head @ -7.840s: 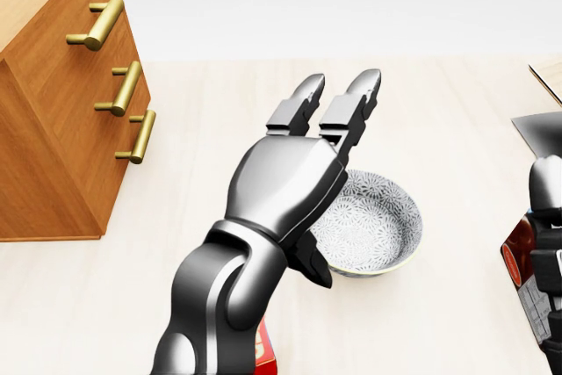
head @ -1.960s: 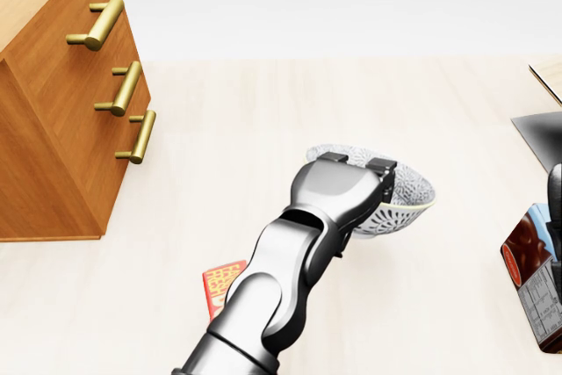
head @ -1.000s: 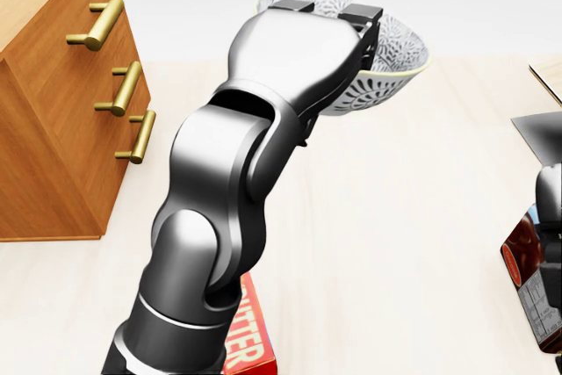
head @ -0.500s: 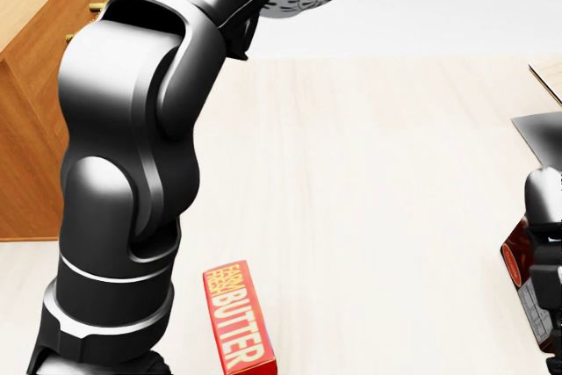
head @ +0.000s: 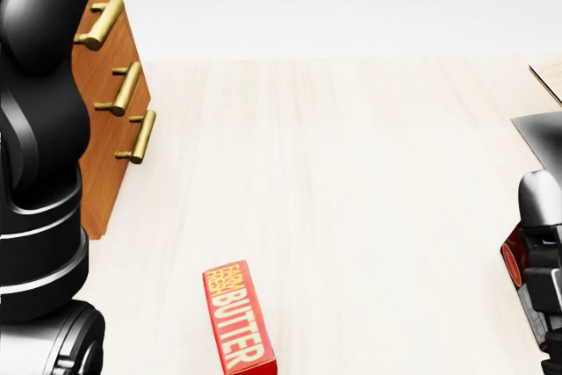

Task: Close the top drawer of the cabinet and put the bowl on top of it.

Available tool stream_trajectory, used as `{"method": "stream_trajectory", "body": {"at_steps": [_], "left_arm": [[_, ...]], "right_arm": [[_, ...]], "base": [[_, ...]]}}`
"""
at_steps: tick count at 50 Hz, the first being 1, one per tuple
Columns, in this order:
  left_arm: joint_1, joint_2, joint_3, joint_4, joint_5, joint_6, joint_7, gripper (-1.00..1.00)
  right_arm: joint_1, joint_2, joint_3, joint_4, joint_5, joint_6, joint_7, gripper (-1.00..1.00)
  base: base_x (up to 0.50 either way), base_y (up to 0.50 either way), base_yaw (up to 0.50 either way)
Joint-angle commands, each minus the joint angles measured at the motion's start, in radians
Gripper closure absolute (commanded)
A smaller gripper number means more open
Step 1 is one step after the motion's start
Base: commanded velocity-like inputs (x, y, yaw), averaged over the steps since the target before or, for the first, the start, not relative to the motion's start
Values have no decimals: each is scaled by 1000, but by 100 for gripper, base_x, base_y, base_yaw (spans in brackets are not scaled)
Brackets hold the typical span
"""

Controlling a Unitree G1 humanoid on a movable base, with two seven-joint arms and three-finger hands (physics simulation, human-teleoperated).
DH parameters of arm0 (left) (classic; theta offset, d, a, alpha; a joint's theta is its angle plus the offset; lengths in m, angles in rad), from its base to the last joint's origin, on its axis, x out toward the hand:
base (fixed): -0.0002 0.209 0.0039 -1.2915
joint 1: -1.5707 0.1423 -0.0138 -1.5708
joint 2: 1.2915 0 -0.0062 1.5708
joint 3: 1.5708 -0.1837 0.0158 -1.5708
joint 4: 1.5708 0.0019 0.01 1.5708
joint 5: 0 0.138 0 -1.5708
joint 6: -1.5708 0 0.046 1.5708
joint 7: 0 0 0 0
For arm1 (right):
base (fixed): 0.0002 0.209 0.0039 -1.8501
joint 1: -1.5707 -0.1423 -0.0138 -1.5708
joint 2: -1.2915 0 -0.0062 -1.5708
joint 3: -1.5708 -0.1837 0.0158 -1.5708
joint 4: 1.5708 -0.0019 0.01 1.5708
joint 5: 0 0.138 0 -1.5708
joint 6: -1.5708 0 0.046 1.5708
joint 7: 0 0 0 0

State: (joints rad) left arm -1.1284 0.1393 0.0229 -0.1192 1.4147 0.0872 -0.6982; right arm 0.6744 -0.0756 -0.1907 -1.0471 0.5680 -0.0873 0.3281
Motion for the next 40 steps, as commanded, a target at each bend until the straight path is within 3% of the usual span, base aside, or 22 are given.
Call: {"method": "stream_trajectory", "body": {"at_steps": [1,21,40], "left_arm": [[3,113,50,-9,-73,0,0,100],[9,288,105,14,-203,0,0,100],[40,401,148,40,-301,0,0,100]], "right_arm": [[-7,15,-7,0,-2,0,13,-100],[-19,35,29,0,-53,1,17,-100],[-9,52,46,0,-75,0,33,-100]], "base": [[0,0,0],[0,0,0],[0,0,0]]}}
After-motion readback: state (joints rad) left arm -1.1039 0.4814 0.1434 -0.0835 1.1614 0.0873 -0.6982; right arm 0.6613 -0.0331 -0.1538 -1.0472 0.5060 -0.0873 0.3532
